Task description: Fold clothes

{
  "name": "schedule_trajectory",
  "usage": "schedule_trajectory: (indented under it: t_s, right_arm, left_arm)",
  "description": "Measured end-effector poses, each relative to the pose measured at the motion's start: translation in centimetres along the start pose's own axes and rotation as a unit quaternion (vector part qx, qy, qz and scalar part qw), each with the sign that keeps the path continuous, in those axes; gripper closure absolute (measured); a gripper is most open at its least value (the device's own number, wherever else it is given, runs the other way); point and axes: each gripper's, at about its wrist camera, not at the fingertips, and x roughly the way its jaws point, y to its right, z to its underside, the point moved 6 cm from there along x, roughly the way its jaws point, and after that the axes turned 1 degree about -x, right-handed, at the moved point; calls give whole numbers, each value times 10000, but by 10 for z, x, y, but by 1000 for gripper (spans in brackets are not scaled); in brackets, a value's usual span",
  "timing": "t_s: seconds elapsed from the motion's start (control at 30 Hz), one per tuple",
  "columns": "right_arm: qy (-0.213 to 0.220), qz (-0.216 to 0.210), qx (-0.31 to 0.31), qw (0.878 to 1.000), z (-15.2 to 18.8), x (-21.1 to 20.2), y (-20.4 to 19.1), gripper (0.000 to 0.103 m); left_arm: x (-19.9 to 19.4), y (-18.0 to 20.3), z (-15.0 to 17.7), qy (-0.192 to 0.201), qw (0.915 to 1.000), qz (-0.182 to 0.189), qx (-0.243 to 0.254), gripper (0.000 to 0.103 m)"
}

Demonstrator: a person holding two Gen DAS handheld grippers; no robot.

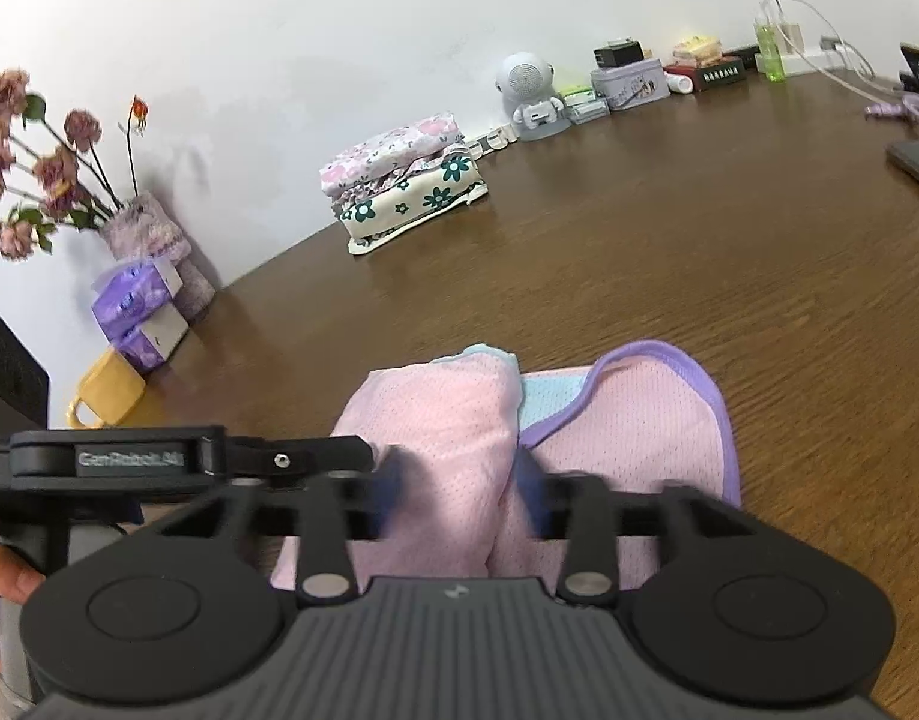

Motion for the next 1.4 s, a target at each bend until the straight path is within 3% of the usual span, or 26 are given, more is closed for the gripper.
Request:
schedule_trajectory:
  t_s: [0.1, 0.2, 0.27, 0.3, 0.37, 0.4, 0.47, 0.5, 0.53, 0.6, 0.67, 0.7, 0.73, 0.8, 0.83, 0.87, 0.9, 1.0, 1.03, 1.1, 1.13, 1.2, 1.27, 1.3, 1.33, 1.4]
  right_arm:
    - [-44, -68, 16, 10000, 2, -1, 0, 83]
    - [-109, -159, 129, 9997, 5, -1, 1, 83]
    - [-144, -218, 236, 9994, 6, -1, 2, 66]
    - [-145, -236, 260, 9993, 7, -1, 3, 64]
    - [-168, -286, 304, 9990, 9, -2, 4, 72]
    - [-190, -318, 325, 9988, 10, -1, 5, 82]
    - [-218, -353, 378, 9984, 12, -1, 5, 81]
    - [-214, -355, 394, 9984, 12, -2, 5, 73]
    - [-211, -356, 410, 9983, 13, -2, 6, 58]
    - [-204, -358, 441, 9982, 15, -3, 7, 60]
    - [-203, -370, 437, 9982, 16, -5, 7, 75]
    - [-218, -377, 395, 9983, 17, -5, 6, 83]
    - [-217, -353, 338, 9986, 17, -5, 5, 83]
    - [-218, -325, 260, 9989, 18, -7, 2, 76]
    - [-213, -342, 266, 9988, 19, -8, 1, 64]
    - [-192, -344, 251, 9989, 19, -10, 0, 62]
    - [-170, -325, 195, 9991, 19, -11, -2, 62]
    - [-155, -330, 103, 9993, 21, -15, -6, 83]
    - [-158, -327, 76, 9993, 21, -16, -7, 83]
    - [-148, -384, 159, 9990, 22, -19, -6, 79]
    - [-171, -436, 227, 9986, 22, -19, -5, 64]
    - [-176, -470, 296, 9983, 24, -21, -2, 56]
    - [-160, -430, 276, 9986, 26, -23, -1, 62]
    - [-168, -437, 265, 9986, 27, -23, -1, 78]
    - [-175, -444, 253, 9985, 28, -24, -1, 84]
    - [-191, -458, 231, 9985, 31, -26, -1, 84]
  left_arm:
    - [-3, 2, 4, 39, 9999, -23, 105, 80]
    - [-4, 4, 7, 42, 9999, 43, 88, 78]
    - [-5, 2, 8, 57, 10000, 74, -14, 56]
    - [-5, 2, 9, 65, 9999, 89, -65, 49]
    - [-6, 1, 11, 76, 9999, 81, -90, 62]
    - [-5, 2, 12, 64, 9999, 84, -66, 77]
    - [-7, 4, 14, 81, 9999, 99, -25, 78]
    - [-8, 4, 15, 94, 9999, 101, -43, 76]
    - [-9, 3, 15, 105, 9999, 97, -78, 62]
    - [-11, 2, 16, 129, 9998, 87, -154, 48]
    - [-13, 2, 18, 150, 9997, 82, -155, 62]
    - [-15, 3, 19, 160, 9998, 84, -104, 79]
    - [-16, 5, 21, 170, 9998, 86, -53, 80]
    - [-18, 5, 22, 170, 9997, 98, -110, 74]
    - [-19, 4, 23, 159, 9997, 103, -171, 52]
    - [-20, 3, 24, 130, 9996, 113, -225, 42]
    - [-22, 4, 25, 164, 9996, 116, -204, 41]
    - [-26, 8, 29, 225, 9997, 123, -5, 81]
    - [-27, 10, 30, 209, 9997, 135, 22, 81]
    - [-29, 10, 32, 181, 9997, 162, -21, 78]
    - [-30, 10, 33, 175, 9996, 176, -93, 63]
    - [-32, 9, 34, 196, 9993, 214, -237, 44]
    - [-35, 10, 35, 264, 9993, 173, -175, 47]
    - [-36, 10, 36, 277, 9994, 152, -144, 57]
    - [-36, 12, 37, 253, 9995, 161, -88, 76]
    - [-36, 14, 40, 211, 9996, 174, 0, 83]
